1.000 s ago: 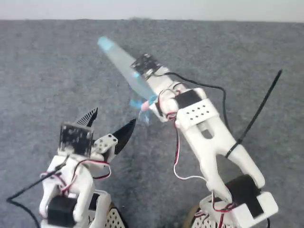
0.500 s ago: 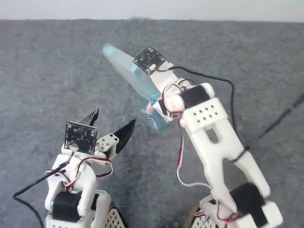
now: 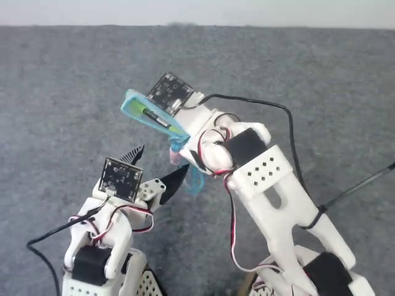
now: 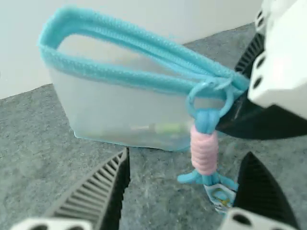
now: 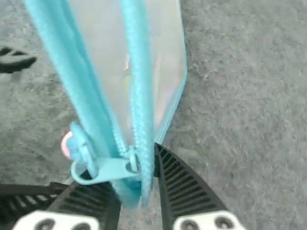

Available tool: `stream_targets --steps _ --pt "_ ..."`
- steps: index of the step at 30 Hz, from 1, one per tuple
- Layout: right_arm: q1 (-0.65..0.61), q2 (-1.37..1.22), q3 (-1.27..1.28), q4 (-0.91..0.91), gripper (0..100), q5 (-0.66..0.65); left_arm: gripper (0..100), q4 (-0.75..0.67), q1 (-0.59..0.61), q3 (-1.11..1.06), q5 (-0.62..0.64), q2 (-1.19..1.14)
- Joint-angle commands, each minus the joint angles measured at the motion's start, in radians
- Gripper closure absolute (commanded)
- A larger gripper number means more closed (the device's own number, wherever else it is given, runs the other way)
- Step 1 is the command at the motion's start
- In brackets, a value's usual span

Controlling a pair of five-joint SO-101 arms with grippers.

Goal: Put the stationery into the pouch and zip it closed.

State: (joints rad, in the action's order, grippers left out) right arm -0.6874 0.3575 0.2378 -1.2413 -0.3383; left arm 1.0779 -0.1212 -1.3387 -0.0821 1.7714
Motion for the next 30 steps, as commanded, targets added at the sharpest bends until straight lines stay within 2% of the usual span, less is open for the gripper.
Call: stream_targets --steps 1,8,14,25,30 --pt "-0.071 0.070 0.018 -0.004 99.1 -0.009 69 -0.049 -0.008 -0.001 -0.005 0.006" --pt "-0.074 0.059 0.094 0.056 99.1 -0.008 79 -0.069 0.000 -0.010 -0.005 0.008" --pt "-0.054 0.059 0.187 0.120 99.1 -0.014 100 -0.081 0.005 -0.010 -0.009 0.008" --pt "0.061 0.059 0.288 0.176 99.1 -0.017 99 -0.084 0.061 -0.010 -0.009 0.008" --pt "0.114 0.059 0.295 0.168 99.1 -0.017 99 -0.112 0.135 -0.015 -0.006 0.006"
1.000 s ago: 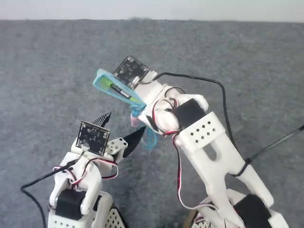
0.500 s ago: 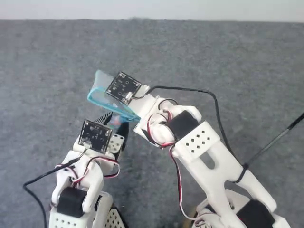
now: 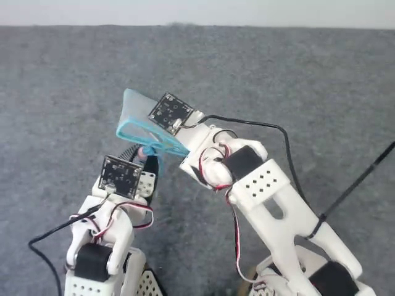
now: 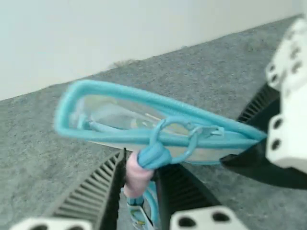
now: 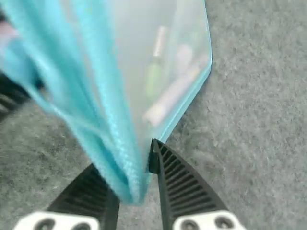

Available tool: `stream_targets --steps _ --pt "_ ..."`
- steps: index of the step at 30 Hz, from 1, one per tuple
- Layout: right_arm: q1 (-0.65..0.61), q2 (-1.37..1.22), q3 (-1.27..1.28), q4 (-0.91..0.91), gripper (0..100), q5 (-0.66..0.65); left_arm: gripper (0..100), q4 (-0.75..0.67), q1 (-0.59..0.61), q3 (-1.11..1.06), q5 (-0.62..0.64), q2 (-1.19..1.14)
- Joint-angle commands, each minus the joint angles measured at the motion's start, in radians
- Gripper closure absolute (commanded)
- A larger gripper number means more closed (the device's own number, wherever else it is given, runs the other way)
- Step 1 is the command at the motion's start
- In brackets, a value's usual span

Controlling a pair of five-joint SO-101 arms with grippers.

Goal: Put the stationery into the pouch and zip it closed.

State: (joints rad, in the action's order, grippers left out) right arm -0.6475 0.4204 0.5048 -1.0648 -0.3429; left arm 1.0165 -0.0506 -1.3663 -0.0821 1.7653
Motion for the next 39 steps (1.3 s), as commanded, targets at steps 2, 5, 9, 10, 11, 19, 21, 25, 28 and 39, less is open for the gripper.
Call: stream_targets --steps 2,5,9,10,11,19,21,25,28,39 --pt "0.101 -0.004 0.031 -0.008 99.1 -0.012 99 -0.052 0.072 0.013 -0.006 0.012" --pt "0.136 -0.004 0.064 -0.001 99.1 -0.040 99 -0.054 0.075 0.013 -0.005 0.012" --pt "0.189 -0.004 0.133 0.035 99.1 -0.055 99 -0.058 0.077 0.010 -0.005 0.012" --pt "0.208 -0.004 0.152 0.050 99.1 -0.055 99 -0.058 0.077 0.010 -0.005 0.012" --pt "0.225 -0.004 0.167 0.062 99.1 -0.058 99 -0.058 0.077 0.008 -0.005 0.012" --pt "0.397 -0.004 0.264 0.139 99.1 -0.097 99 -0.132 0.078 -0.073 -0.003 0.012" --pt "0.440 -0.004 0.313 0.188 99.1 -0.097 99 -0.157 0.078 -0.094 -0.002 0.012" --pt "0.501 -0.004 0.350 0.219 99.1 -0.095 99 -0.167 0.077 -0.108 0.020 0.012" --pt "0.527 0.012 0.347 0.219 99.1 -0.087 99 -0.166 0.077 -0.108 0.021 0.012" --pt "0.397 0.406 0.331 0.065 89.3 -0.020 99 -0.166 0.077 -0.107 0.023 0.012"
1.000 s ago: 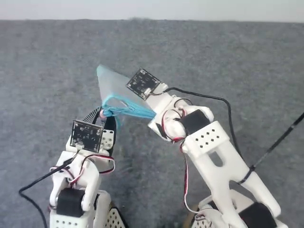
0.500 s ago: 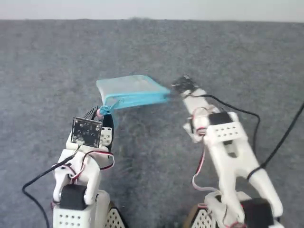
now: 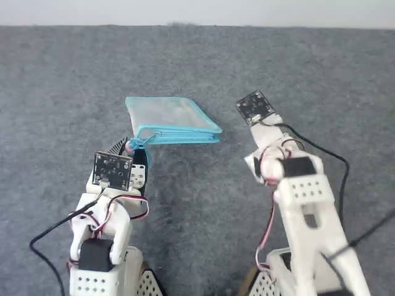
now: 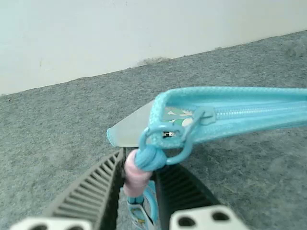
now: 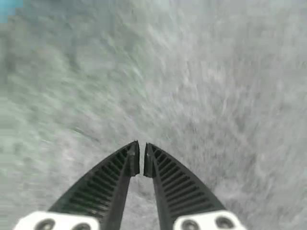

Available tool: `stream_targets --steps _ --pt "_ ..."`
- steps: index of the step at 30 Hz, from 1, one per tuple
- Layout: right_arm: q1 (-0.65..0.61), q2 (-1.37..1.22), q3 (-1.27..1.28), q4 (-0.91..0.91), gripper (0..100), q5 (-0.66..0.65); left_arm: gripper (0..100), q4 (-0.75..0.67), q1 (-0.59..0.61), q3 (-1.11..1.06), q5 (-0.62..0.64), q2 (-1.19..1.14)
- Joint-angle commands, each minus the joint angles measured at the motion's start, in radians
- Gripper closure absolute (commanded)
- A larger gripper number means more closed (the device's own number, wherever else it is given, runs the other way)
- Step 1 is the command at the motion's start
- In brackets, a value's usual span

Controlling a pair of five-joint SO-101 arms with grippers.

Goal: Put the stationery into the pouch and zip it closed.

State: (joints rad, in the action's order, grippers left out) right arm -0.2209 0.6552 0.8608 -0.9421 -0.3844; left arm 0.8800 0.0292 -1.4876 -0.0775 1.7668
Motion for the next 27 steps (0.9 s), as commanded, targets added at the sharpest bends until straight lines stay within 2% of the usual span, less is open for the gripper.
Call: stream_targets --steps 1,3,8,12,17,20,27 --pt "-0.035 0.231 -0.018 -0.068 86.8 0.023 99 -0.029 -0.005 0.015 0.018 0.011" --pt "-0.042 0.335 -0.017 -0.093 84.7 0.017 99 -0.029 -0.006 0.015 0.018 0.011" --pt "-0.131 0.487 -0.006 -0.166 99.7 0.023 99 -0.029 -0.006 0.015 0.018 0.011" --pt "-0.272 0.446 -0.002 -0.219 89.5 0.018 99 -0.029 -0.006 0.015 0.018 0.011" --pt "-0.403 0.358 -0.008 -0.165 77.9 0.012 99 -0.029 -0.003 0.015 0.018 0.011" --pt "-0.435 0.298 -0.008 -0.111 73.9 -0.032 99 -0.029 -0.003 0.015 0.018 0.011" --pt "-0.438 0.163 -0.008 0.024 73.6 -0.078 99 -0.029 -0.003 0.015 0.018 0.011"
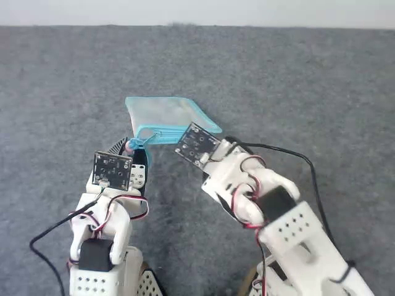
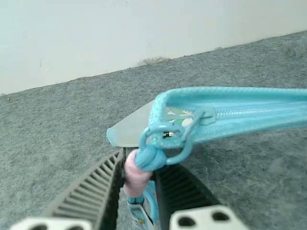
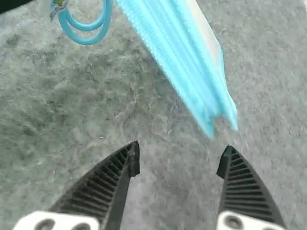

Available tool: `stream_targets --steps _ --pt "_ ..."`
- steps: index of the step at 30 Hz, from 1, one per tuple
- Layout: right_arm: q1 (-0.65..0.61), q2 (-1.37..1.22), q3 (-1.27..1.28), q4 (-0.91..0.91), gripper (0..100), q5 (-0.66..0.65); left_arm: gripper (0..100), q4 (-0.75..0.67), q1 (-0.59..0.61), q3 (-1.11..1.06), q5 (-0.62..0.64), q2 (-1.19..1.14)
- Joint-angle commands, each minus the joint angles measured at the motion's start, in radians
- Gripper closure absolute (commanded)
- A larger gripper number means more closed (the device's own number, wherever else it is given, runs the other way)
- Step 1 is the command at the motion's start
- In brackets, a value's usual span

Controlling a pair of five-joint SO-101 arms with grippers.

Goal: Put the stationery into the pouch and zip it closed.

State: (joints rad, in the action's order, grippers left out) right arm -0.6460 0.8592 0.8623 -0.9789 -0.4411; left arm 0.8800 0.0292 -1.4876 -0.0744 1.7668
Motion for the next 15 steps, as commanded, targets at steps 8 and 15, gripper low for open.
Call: stream_targets --steps 8,15 --pt "-0.013 -0.156 -0.011 0.329 73.9 -0.020 99 -0.029 -0.008 0.015 0.015 0.011" --pt "-0.013 -0.234 -0.011 0.421 74.0 -0.020 99 -0.029 -0.008 0.015 0.015 0.011"
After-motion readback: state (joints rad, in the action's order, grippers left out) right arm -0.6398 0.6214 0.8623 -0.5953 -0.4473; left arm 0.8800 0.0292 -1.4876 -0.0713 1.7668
